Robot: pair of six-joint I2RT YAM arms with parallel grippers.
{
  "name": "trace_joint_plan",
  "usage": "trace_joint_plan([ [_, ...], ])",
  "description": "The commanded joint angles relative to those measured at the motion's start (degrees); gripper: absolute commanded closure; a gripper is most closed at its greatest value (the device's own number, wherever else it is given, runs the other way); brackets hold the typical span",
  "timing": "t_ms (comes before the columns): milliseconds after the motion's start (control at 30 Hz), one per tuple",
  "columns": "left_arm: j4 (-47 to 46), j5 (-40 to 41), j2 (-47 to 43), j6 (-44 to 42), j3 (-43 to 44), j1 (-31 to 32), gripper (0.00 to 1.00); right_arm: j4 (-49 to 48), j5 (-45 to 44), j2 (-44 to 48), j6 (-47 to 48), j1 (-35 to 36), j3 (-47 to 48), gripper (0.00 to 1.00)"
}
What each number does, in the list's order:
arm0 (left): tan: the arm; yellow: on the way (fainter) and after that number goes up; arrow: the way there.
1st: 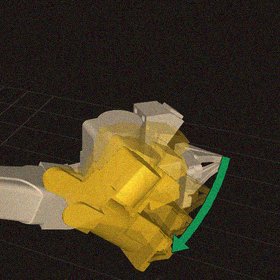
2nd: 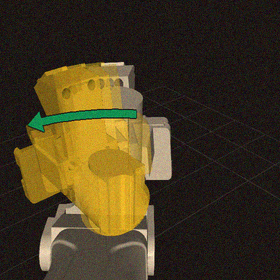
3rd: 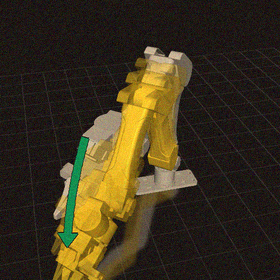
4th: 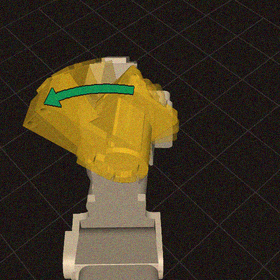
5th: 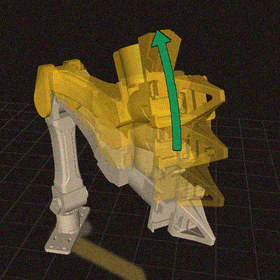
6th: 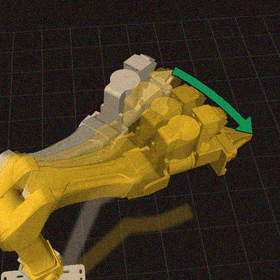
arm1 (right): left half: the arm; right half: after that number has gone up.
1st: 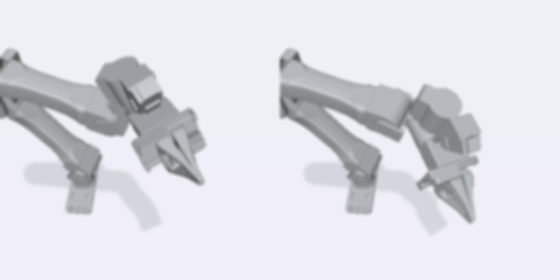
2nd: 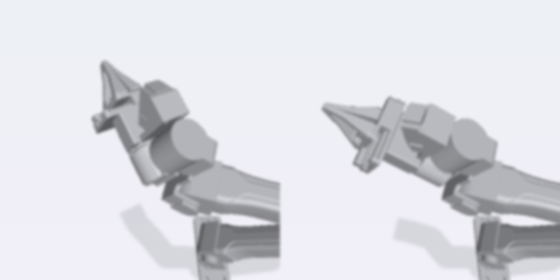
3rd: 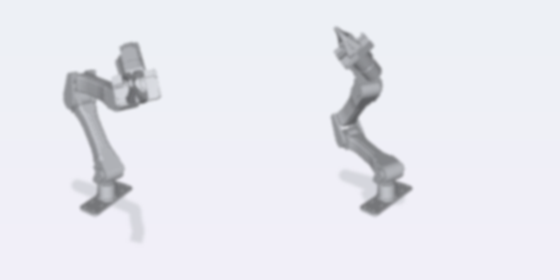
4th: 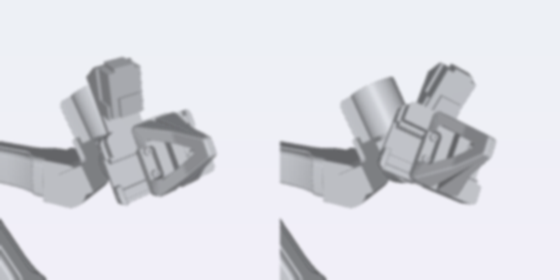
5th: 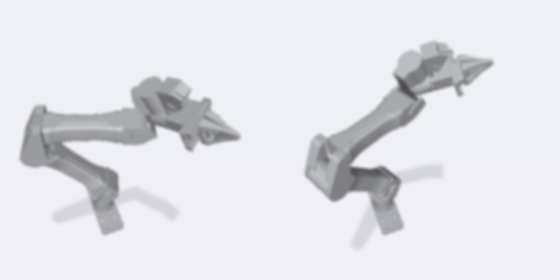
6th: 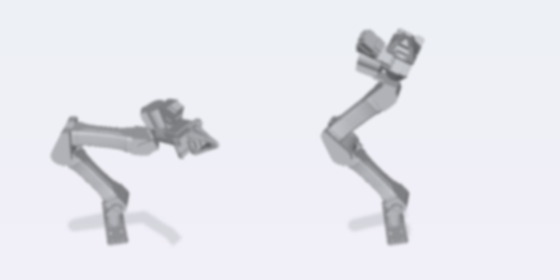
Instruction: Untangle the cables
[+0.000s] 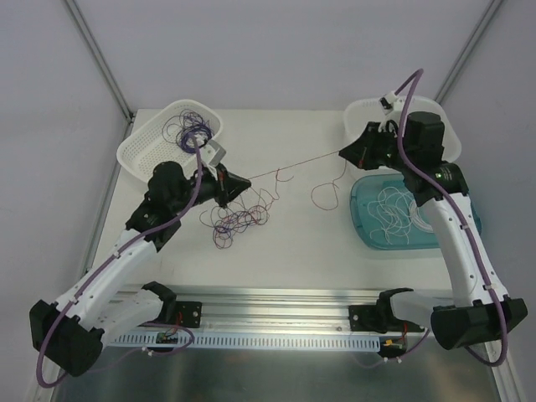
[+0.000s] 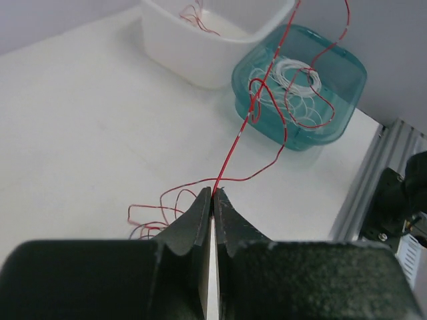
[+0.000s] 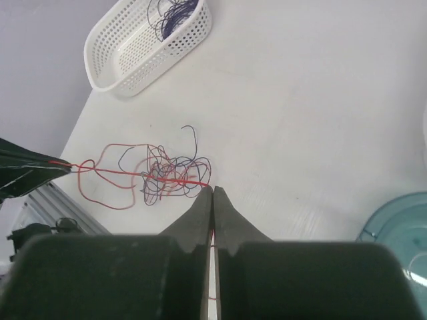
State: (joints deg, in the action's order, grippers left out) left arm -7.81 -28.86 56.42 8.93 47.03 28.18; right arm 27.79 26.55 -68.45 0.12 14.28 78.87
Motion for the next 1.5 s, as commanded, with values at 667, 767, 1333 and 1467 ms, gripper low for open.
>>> trace_joint_plan([
  [667, 19.34, 17.06, -2.46, 9.7, -0.35, -16.85, 0.94, -2.21, 9.22, 3.5, -11.38, -19.3, 9.62, 0.99],
  [767, 14.5, 10.17, -0.79, 11.46, -1.67, -15.45, 0.73, -2.74, 11.51, 2.62, -10.32, -17.01, 11.91, 0.99],
  [1333, -12.39, 2.41, 18.36, 0.48, 1.75, 6.97, 0.17, -15.13, 19.07, 1.56, -17.96, -11.83, 18.87, 0.99],
  [1467, -16.44, 0.65, 23.28, -4.87, 3.24, 9.95, 0.17, -15.66, 19.33, 1.74, -18.58, -10.68, 18.34, 0.99],
])
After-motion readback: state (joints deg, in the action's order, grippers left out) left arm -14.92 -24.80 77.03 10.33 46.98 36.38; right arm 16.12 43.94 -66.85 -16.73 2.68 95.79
